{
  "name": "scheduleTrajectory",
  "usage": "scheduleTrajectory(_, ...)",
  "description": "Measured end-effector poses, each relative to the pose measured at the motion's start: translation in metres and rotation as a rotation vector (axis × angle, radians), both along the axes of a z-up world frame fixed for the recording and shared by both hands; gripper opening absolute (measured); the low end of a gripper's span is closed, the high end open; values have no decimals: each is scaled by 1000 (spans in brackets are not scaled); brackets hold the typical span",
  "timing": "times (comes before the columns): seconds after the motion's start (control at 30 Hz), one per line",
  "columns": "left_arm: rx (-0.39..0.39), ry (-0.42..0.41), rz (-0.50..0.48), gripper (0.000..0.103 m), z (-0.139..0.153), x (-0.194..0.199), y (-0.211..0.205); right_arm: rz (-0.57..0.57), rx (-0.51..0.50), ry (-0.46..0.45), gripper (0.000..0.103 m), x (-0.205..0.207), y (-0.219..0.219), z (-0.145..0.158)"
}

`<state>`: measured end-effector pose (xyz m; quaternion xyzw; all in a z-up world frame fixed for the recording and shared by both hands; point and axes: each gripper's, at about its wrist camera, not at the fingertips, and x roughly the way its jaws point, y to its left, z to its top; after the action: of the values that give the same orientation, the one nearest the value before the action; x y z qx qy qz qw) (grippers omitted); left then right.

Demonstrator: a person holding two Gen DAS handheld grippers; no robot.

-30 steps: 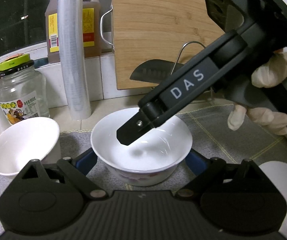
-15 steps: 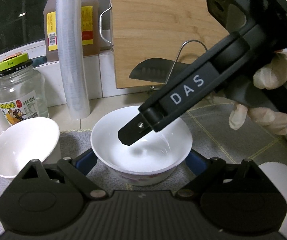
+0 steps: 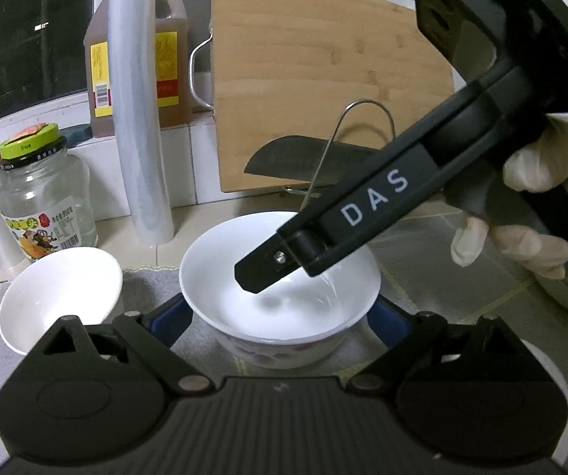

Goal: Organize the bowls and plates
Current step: 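Lift the bowl with the right tool and carry it over the placed bowl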

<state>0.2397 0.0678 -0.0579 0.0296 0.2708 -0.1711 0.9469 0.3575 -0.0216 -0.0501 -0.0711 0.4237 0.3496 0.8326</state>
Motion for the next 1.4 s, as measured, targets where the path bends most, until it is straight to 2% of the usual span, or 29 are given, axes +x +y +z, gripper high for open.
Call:
scheduleTrajectory(0.27,-19,18,-14,94,13,-27,-8,-5,25,-6,77,-31,-13,15)
scheduleTrajectory(0.8,0,11,-67,94,30,-83,-27,-27,9,-52,77,-100,-37,34)
scheduleTrajectory(1.4,-21,16,-127,94,29,-116,-49,-76,-5,-64,77,-146,-65,34)
